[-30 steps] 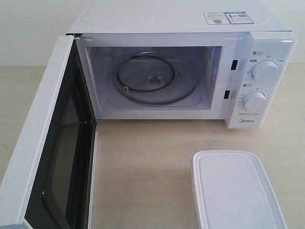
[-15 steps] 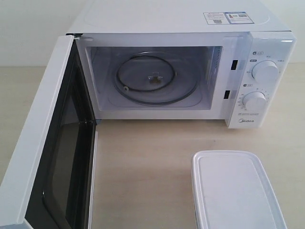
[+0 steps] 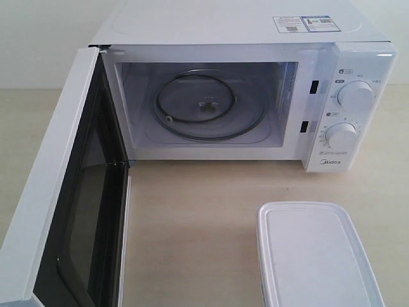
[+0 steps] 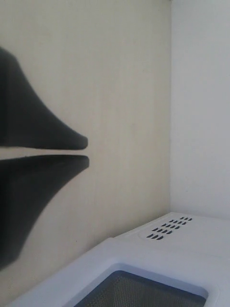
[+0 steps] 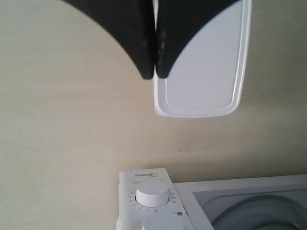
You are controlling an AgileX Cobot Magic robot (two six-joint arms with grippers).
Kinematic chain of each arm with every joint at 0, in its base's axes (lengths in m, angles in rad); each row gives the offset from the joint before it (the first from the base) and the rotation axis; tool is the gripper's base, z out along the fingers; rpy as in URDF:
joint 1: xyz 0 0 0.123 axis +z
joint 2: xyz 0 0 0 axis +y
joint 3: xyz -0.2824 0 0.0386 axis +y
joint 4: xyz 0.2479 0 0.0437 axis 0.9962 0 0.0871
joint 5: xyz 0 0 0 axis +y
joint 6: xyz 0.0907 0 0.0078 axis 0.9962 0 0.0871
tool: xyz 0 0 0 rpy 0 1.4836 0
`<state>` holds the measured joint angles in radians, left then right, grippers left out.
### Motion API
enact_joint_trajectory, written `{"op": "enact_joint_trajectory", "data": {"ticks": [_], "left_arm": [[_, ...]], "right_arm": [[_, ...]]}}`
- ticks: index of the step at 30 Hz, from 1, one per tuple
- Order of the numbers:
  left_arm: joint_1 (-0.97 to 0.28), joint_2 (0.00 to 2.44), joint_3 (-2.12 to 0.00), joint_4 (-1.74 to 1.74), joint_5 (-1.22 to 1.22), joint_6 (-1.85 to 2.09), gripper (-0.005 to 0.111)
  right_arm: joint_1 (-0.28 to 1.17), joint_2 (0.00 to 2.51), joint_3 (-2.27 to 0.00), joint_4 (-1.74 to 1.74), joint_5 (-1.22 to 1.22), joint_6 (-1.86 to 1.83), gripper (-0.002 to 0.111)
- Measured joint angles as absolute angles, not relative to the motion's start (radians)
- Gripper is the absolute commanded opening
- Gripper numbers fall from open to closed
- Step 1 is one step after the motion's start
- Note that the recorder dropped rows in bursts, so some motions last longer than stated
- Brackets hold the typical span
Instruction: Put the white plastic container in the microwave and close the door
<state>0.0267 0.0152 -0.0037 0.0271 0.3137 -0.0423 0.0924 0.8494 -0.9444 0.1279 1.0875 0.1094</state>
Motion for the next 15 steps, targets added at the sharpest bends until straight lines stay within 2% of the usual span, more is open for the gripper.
{"op": "enact_joint_trajectory", "data": {"ticks": [9,15], "left_arm": [[0.027,0.015,-0.004,0.027,0.314,-0.042,0.004],[0.027,0.015,-0.004,0.027,0.314,-0.042,0.004]], "right_arm": [[0.092,0.849,-0.944,0.18,1.062,0.093,0.0],[0.088,0.849,-0.944,0.419,1.067,-0.131,0.0]]}}
